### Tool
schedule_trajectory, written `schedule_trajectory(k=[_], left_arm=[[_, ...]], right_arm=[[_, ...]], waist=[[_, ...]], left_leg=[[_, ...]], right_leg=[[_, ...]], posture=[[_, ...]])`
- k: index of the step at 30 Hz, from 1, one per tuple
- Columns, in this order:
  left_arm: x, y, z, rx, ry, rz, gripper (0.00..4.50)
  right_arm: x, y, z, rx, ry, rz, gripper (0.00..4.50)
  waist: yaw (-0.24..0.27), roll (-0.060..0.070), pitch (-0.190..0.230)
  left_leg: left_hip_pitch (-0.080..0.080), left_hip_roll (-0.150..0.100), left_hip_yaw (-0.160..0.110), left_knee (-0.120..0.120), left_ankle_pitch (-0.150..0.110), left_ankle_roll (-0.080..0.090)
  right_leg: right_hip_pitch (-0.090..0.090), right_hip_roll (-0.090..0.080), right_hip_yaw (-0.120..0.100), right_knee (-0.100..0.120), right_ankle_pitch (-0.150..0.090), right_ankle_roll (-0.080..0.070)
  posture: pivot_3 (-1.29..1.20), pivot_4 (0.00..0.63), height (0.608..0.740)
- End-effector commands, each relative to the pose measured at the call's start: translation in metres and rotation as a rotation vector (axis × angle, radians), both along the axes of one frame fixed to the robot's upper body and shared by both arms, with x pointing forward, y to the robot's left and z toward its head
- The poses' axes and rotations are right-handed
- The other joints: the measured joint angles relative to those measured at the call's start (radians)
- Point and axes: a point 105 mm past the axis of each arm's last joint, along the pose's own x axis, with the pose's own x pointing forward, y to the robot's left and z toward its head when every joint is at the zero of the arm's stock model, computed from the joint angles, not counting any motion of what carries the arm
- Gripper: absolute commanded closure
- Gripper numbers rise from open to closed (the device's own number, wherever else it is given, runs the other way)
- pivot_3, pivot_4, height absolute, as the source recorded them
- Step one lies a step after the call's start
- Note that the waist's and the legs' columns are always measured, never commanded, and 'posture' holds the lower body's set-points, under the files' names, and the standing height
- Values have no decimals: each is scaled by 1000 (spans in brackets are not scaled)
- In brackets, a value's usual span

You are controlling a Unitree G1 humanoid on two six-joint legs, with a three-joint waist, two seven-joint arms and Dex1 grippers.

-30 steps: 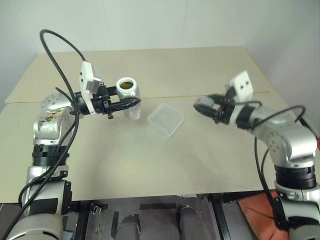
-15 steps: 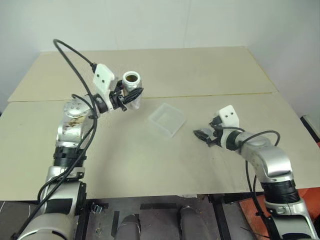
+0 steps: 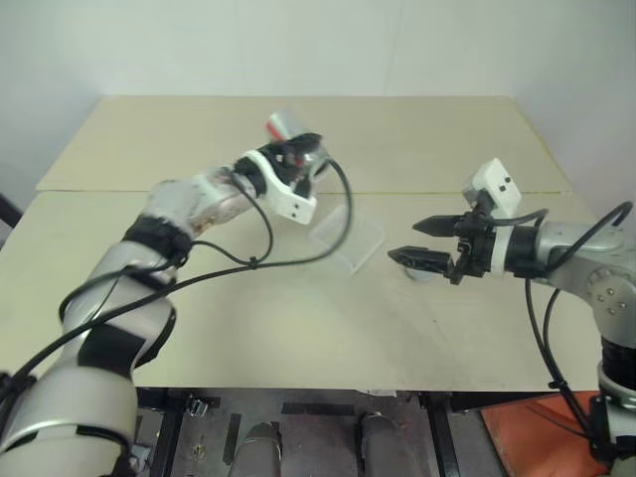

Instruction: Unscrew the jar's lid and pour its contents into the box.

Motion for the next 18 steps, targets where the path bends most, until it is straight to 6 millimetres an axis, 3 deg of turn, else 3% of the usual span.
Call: schedule_trajectory(k=[1,7,15,18], left_arm=[[5,-17,-18,217,-99,-23,2524],[8,-38,-28,283,-191,-17,2524],[10,-37,-30,291,-194,-11,2524],[8,-38,-24,220,-155,-16,2524]], right_arm=[[-8,10,12,-5,-58,57,26],[-14,14,16,23,-88,49,26],[-23,12,18,37,-106,32,26],[-22,12,17,35,-107,27,26]], waist=[[6,0,0],[7,0,0],[13,0,0],[13,-1,0]], left_leg=[[0,0,0,0,0,0],[-4,0,0,0,0,-1],[-5,0,0,0,1,-1],[-5,0,0,0,1,-1]], right_leg=[[0,0,0,0,0,0],[-4,0,0,3,0,0],[-4,-1,-1,3,0,0],[-4,-1,-1,3,0,0]], posture=[[0,150,740],[0,150,740],[0,150,740],[0,150,740]])
